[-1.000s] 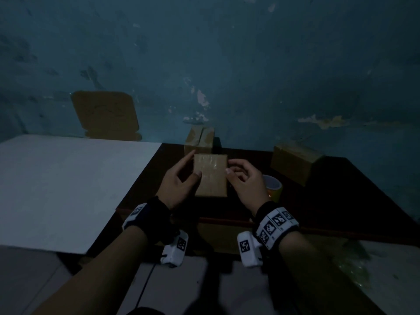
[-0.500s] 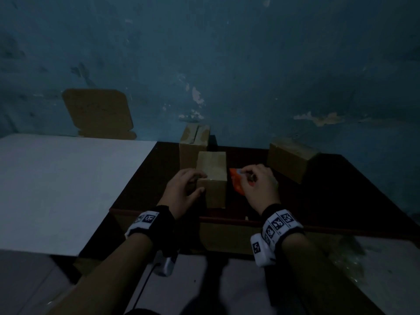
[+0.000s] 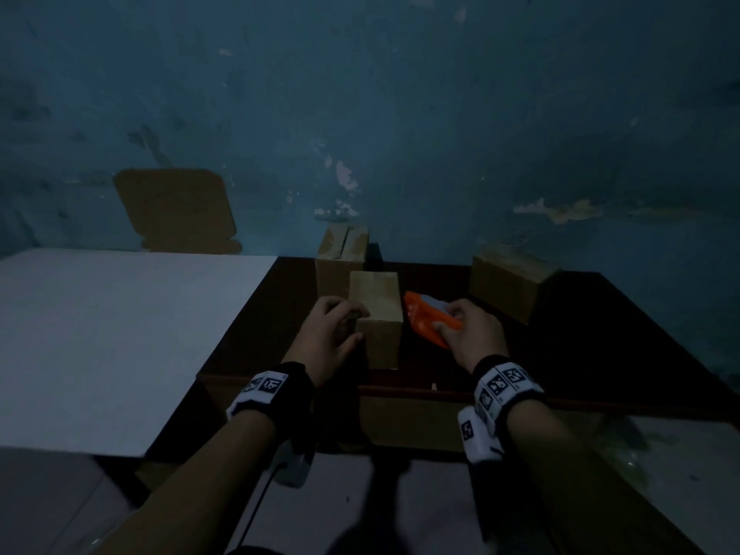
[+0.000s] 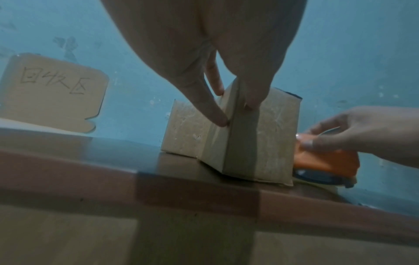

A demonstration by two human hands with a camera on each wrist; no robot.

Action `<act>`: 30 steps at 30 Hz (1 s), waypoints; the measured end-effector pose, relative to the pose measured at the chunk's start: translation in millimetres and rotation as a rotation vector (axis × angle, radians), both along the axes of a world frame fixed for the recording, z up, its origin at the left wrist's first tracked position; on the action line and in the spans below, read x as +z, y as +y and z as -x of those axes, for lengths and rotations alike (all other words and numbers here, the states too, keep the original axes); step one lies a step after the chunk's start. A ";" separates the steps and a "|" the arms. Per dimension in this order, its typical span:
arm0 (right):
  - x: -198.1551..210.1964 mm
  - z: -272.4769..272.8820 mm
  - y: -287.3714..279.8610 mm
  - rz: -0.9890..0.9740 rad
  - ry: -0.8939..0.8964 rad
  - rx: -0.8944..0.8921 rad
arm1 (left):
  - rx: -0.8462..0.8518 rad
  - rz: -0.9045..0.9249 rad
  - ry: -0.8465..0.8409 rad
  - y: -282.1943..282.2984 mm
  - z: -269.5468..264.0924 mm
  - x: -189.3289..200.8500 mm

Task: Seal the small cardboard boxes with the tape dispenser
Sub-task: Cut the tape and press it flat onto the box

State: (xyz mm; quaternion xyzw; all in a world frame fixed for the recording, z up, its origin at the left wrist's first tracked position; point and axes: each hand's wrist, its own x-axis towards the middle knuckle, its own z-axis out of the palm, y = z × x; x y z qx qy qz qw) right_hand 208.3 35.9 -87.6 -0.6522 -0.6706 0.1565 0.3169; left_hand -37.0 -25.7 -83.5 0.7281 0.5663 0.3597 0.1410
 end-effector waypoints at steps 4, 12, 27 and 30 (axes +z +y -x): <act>13.7 -8.7 -5.9 -0.067 0.278 0.025 | 0.000 0.026 0.004 -0.5 -1.0 7.9; 57.1 -9.5 -25.7 -0.157 0.574 0.202 | -0.035 0.055 -0.023 -2.2 -3.1 15.9; 82.0 7.4 -37.8 -0.138 0.454 0.480 | -0.075 0.172 -0.839 -16.1 -26.2 78.6; 84.4 6.7 -40.7 -0.115 0.438 0.494 | -0.056 0.158 -0.849 -18.0 -21.5 73.7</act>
